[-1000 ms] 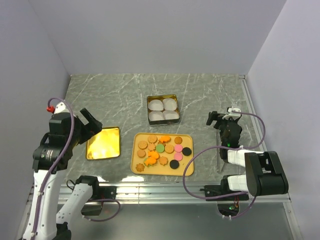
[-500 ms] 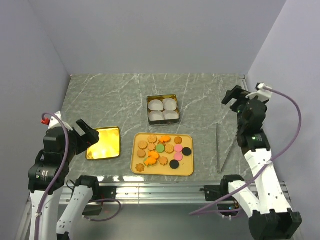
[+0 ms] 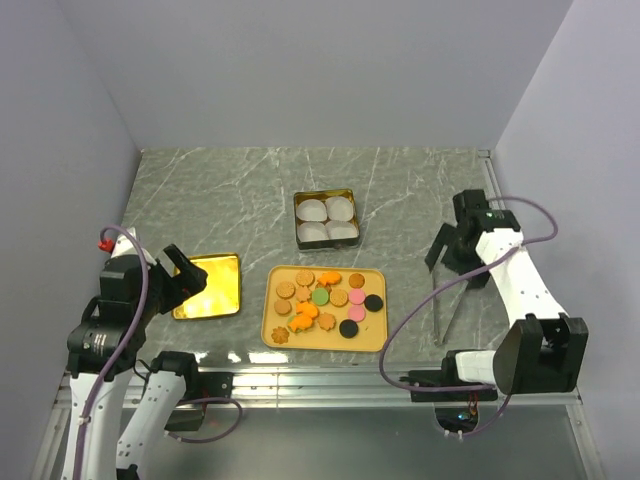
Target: Pack the cookies
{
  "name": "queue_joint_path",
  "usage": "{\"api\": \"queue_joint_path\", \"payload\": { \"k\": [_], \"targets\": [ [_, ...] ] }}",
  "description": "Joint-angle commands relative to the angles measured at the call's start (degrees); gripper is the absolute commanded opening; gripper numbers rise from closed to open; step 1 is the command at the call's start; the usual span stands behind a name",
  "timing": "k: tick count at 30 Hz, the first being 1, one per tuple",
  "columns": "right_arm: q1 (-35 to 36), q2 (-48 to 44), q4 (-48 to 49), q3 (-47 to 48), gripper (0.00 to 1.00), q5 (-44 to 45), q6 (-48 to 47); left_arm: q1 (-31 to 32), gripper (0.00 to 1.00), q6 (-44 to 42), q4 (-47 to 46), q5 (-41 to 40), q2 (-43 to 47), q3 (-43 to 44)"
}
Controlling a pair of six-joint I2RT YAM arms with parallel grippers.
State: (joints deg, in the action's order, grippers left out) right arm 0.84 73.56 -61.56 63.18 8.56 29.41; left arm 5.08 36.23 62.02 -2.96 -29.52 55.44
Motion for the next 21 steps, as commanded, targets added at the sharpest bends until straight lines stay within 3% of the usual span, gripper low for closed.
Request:
{"api": "queue_joint_path", "payload": {
  "k": [1, 11, 13, 17, 21],
  "targets": [
    [-0.6, -0.4, -8.2, -3.4, 1.00, -5.3, 1.8, 0.4, 0.99, 0.2, -0.8, 1.4, 0.7, 1.9],
    [-0.6, 11.5, 0.1, -6.7, 0.99, -6.2, 0.3, 0.5, 0.99, 0.2, -0.7, 0.1, 1.0, 1.9],
    [-0.6, 13.7, 3.1, -6.7, 0.93, -5.0, -0.4, 0.5, 0.99, 0.2, -0.6, 0.5, 0.6, 1.4],
    [-0.6, 19.0, 7.0, -5.5, 0.64, -4.4, -2.1, 0.5, 0.99, 0.3, -0.2, 0.7, 0.0, 1.9],
    [-0.6, 22.8, 9.2, -4.0, 0.55, -4.4, -3.4, 0.5, 0.99, 0.1, 0.8, 0.3, -1.6, 3.2]
  ]
}}
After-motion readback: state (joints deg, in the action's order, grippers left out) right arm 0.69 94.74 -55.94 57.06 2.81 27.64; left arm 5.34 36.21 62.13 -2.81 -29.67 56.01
